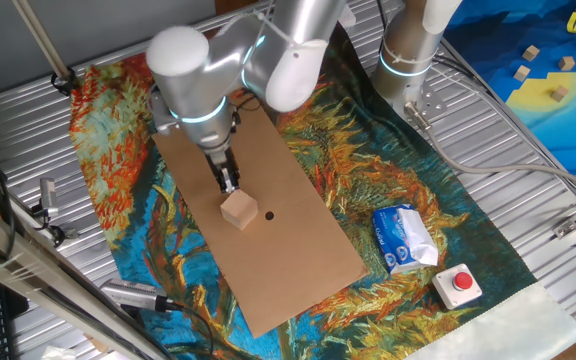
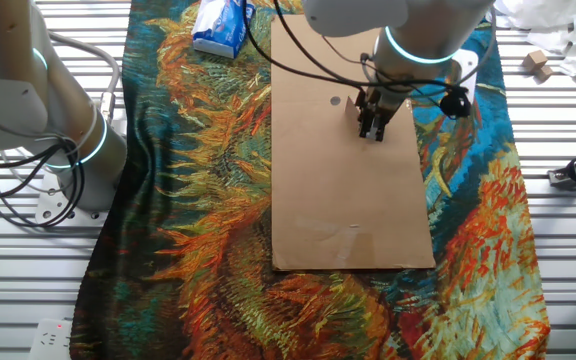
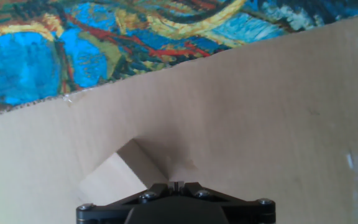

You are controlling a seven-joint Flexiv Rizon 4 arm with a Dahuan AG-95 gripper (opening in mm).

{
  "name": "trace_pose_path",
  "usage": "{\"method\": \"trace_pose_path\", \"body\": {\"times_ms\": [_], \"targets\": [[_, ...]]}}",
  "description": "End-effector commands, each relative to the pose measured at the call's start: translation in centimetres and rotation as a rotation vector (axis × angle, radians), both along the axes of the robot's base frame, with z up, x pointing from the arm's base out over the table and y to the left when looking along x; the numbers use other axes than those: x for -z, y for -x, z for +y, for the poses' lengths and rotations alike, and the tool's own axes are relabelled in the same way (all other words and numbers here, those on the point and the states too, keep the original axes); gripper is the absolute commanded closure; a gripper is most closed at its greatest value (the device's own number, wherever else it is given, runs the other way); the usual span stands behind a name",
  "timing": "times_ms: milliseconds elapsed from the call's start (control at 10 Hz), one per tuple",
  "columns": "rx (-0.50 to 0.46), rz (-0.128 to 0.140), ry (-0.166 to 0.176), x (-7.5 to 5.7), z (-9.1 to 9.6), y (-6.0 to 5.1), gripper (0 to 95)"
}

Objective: Use the gripper to push the small block from left to right

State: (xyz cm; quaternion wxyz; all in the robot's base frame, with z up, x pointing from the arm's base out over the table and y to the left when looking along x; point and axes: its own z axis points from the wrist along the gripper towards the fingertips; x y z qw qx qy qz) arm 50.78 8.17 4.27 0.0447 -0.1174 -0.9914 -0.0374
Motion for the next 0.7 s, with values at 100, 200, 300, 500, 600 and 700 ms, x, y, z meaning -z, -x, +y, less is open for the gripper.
{"method": "trace_pose_path", "body": {"times_ms": [100, 200, 300, 500, 600, 700], "targets": [[0.005, -0.004, 0.002, -0.13, 0.31, 0.10, 95.0], [0.007, -0.005, -0.001, -0.14, 0.60, 0.00, 95.0], [0.008, -0.006, -0.001, -0.17, 0.60, 0.00, 95.0], [0.006, -0.003, -0.001, -0.16, 0.59, 0.00, 95.0], [0.000, -0.001, -0.001, -0.16, 0.59, 0.00, 95.0], [-0.002, 0.001, -0.001, -0.15, 0.59, 0.00, 95.0]]}}
